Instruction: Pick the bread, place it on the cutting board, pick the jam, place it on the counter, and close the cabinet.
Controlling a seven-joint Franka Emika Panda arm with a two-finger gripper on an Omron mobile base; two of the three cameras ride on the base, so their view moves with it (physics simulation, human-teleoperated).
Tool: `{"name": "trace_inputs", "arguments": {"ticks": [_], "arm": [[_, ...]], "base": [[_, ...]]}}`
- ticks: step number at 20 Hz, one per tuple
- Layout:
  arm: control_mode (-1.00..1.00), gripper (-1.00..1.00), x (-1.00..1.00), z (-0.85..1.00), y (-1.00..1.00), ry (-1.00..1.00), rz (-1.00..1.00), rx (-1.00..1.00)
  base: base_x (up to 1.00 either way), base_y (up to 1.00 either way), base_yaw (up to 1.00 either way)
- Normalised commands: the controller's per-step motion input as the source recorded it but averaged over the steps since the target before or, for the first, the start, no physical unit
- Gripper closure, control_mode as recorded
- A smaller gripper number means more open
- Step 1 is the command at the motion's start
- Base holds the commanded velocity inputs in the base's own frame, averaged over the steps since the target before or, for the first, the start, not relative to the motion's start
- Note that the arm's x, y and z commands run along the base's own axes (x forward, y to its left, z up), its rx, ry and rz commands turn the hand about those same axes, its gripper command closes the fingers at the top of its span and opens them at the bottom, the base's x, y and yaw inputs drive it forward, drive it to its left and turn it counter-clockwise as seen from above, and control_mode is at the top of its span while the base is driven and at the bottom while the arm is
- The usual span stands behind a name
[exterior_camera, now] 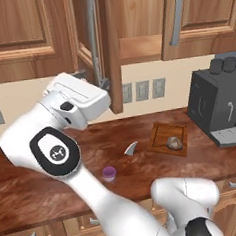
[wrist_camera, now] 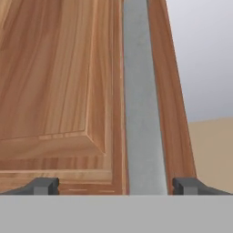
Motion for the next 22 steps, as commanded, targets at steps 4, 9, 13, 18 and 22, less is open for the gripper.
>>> {"name": "trace_inputs", "arguments": {"ticks": [4,9,13,18,22], "arm": [[-1.00,-1.00,0.00,0.00,-0.58,0.00,0.13,0.00],[-1.00,-1.00,0.00,0.00,-0.48,0.00,0.14,0.00],[-1.00,-1.00,0.00,0.00,-0.42,0.00,0.14,0.00],[-1.00,-1.00,0.00,0.00,-0.41,0.00,0.15,0.00],[-1.00,-1.00,0.09,0.00,-0.27,0.00,0.09,0.00]], "base": [[0.00,0.00,0.00],[0.00,0.00,0.00],[0.00,0.00,0.00],[0.00,0.00,0.00],[0.00,0.00,0.00]]}}
